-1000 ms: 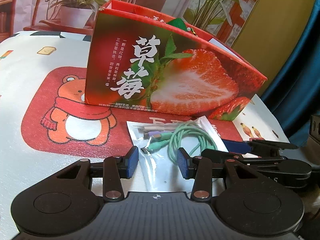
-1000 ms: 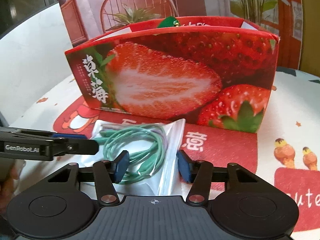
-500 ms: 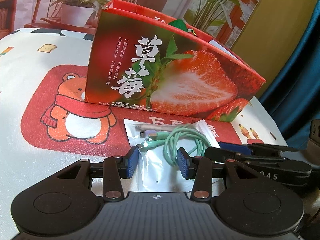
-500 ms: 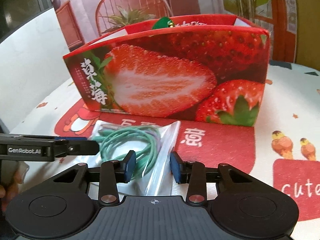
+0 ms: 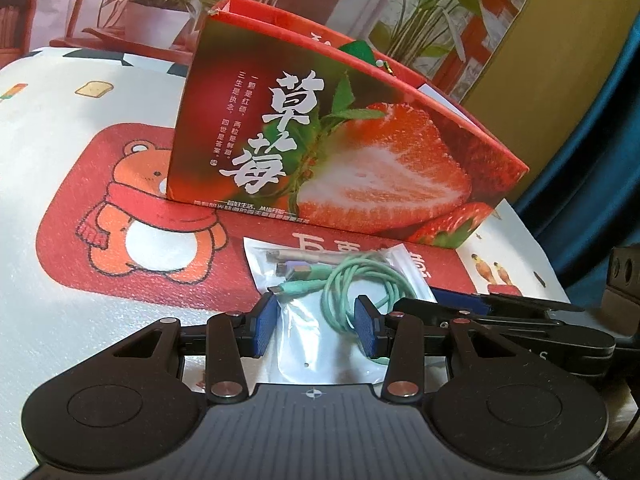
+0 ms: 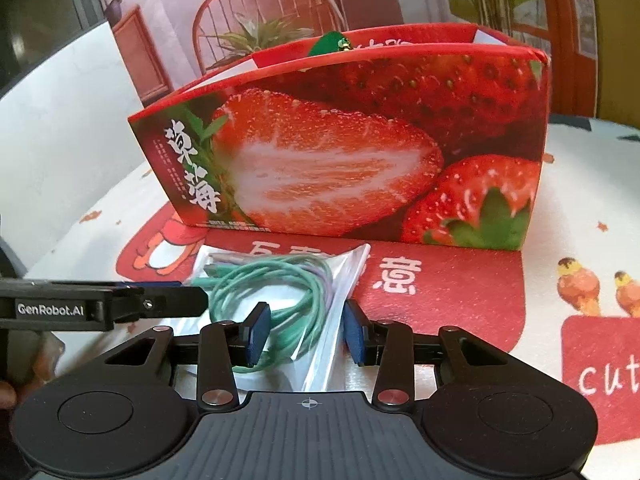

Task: Organize soft objects
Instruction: 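Close both grippers on the cable packet's edges, then lift the cable packet with both grippers and carry it over the box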

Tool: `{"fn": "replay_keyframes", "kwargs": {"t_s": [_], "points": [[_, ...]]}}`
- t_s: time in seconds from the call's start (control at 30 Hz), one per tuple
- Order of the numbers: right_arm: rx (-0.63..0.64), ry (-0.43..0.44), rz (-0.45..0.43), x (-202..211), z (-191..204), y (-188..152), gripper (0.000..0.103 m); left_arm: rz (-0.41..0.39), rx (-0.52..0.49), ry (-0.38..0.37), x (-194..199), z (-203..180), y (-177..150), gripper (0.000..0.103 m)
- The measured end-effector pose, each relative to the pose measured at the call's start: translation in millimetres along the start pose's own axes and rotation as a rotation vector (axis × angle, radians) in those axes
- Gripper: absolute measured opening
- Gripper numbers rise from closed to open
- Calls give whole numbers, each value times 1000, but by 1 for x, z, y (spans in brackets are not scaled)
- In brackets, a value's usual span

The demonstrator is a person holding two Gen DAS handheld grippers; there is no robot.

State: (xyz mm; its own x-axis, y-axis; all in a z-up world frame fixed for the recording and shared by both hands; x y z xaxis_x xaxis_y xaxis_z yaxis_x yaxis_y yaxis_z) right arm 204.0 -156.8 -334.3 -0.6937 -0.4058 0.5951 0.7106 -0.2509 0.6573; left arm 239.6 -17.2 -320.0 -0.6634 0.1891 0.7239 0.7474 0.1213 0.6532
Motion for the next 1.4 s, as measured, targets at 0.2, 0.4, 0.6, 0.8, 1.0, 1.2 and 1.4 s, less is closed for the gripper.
{"fn": "replay_keyframes", "kwargs": {"t_s": [0.2, 0.4, 0.6, 0.8, 1.0, 1.2, 1.4], "points": [[-32, 13, -16, 3, -1, 1, 32, 8, 14, -10, 1, 0, 0, 44], [-57, 10, -27, 6, -6, 1, 22, 7, 13, -12, 2, -1, -1, 44], [-69, -13, -32, 10, -11, 2, 22, 9, -8, -3, 2, 0, -2, 44], [-67, -67, -24, 17, -17, 3, 26, 12, -20, 2, 3, 0, -2, 44], [-91, -44, -12, 13, -17, 3, 26, 11, -26, 1, 2, -1, -3, 44], [-93, 2, 13, 2, -7, 2, 30, 8, 8, -15, 1, 1, -3, 44], [-131, 23, -8, 0, -5, 2, 25, 2, 18, -14, 2, 0, -4, 44]]}}
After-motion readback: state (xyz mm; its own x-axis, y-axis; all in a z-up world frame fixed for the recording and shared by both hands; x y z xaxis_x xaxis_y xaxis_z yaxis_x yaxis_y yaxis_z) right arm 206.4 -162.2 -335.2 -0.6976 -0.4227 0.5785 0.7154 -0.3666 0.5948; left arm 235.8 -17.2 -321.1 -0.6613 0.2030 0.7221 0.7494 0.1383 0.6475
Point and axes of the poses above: each gripper's, at about its wrist camera, not at the fingertips, and x roughly against the way its jaws point, z to its left, y to its top, the point moved 9 cm from there along -x, roughly the way its jaws point, and after that the axes turned 13 degrees about y, right-handed, at the moved point
